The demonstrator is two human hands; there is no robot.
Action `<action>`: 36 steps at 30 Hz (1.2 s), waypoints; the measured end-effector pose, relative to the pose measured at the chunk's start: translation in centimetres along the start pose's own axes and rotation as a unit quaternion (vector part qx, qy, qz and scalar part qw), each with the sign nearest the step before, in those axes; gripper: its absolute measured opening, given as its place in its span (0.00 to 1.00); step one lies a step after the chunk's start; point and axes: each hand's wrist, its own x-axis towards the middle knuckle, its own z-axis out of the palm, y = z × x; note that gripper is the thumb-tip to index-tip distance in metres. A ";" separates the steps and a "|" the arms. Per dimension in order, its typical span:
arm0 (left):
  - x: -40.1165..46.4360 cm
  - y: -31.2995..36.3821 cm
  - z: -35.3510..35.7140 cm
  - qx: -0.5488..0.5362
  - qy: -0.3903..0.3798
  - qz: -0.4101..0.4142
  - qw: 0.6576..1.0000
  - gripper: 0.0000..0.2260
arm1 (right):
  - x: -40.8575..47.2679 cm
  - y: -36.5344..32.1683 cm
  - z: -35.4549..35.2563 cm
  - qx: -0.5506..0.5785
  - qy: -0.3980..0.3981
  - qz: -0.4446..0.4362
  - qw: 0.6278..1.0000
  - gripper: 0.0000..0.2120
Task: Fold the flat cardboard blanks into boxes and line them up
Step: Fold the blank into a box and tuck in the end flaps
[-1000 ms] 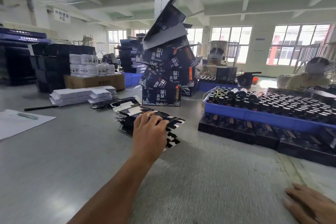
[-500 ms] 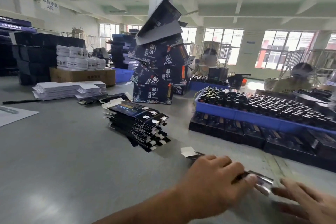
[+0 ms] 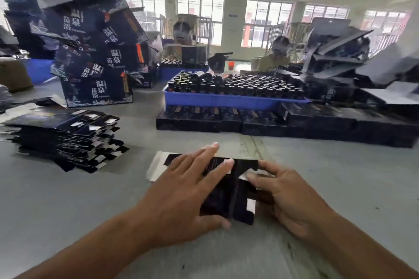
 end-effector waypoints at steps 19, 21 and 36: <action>-0.3 -1.2 -0.8 -0.015 0.060 -0.055 0.997 0.45 | -1.2 -0.3 -0.1 -0.007 -0.020 -0.005 1.000 0.09; -0.4 -1.2 -1.0 -0.018 0.063 -0.051 0.997 0.43 | -1.4 -0.3 0.0 -0.032 -0.014 -0.035 0.999 0.09; -0.1 -0.1 -1.7 -0.038 0.094 0.009 0.995 0.39 | -2.7 -0.7 0.7 -0.214 -0.020 -0.202 0.956 0.11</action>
